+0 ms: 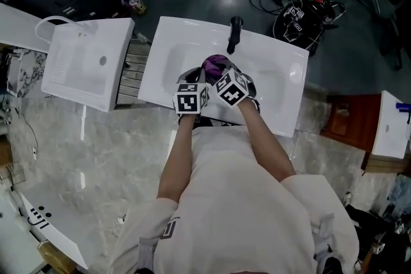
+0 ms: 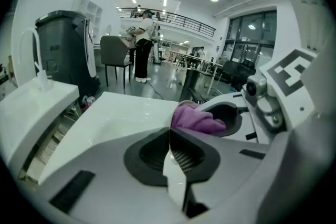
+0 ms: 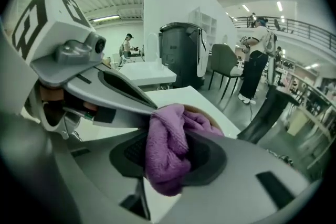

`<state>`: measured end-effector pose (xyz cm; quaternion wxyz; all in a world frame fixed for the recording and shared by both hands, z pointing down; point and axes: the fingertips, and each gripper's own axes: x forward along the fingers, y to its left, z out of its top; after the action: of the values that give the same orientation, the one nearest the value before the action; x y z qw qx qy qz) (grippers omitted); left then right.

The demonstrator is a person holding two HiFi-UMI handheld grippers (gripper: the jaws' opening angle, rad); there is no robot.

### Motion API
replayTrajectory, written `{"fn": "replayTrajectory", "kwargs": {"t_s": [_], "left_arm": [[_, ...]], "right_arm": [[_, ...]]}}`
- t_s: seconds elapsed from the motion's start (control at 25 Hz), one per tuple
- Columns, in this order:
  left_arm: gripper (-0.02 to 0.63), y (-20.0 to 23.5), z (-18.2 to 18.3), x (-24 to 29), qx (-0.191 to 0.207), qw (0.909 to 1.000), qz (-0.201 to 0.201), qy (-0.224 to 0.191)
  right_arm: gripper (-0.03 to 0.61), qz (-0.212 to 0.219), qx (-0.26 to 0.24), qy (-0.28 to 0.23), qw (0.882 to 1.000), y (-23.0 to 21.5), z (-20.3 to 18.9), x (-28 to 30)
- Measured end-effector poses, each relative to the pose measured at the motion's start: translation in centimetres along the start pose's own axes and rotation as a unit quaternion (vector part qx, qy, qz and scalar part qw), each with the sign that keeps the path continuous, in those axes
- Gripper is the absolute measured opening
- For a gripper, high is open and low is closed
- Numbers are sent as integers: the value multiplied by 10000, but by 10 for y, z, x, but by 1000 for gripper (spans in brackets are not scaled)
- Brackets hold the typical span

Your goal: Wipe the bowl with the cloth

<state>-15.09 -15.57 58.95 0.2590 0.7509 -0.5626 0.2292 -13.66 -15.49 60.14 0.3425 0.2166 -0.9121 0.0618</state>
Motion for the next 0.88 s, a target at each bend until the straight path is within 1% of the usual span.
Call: {"fn": "replayTrajectory", "kwargs": {"t_s": [0.08,0.16,0.36,0.52,0.64,0.76,0.88], "left_arm": [[11,-5,6,1,326,9995,0,-16],[11,-8,9,2,546,9985,-6,-10],[11,-10,10,3,766,9971,-14,4],[11,-6,11,4,663,9978,-3,-54],[11,1,15,2,520,9985,76,-163],[11,13,16,0,290,9989,173,-312],[9,19,14,-3,175,9987,281,-387]], "right_arm": [[133,-148,-3,-87,9999,-7,2,-3],[132,-290,-7,-164,9994,-13,3,-5],[130,-514,-41,-169,9985,-21,4,-10],[130,-667,-238,-34,9975,-28,0,-11],[130,-759,-359,118,9964,-32,-6,-12],[130,-739,-384,224,9963,-34,-12,-10],[130,-639,-583,375,9956,-26,-15,-6]]}}
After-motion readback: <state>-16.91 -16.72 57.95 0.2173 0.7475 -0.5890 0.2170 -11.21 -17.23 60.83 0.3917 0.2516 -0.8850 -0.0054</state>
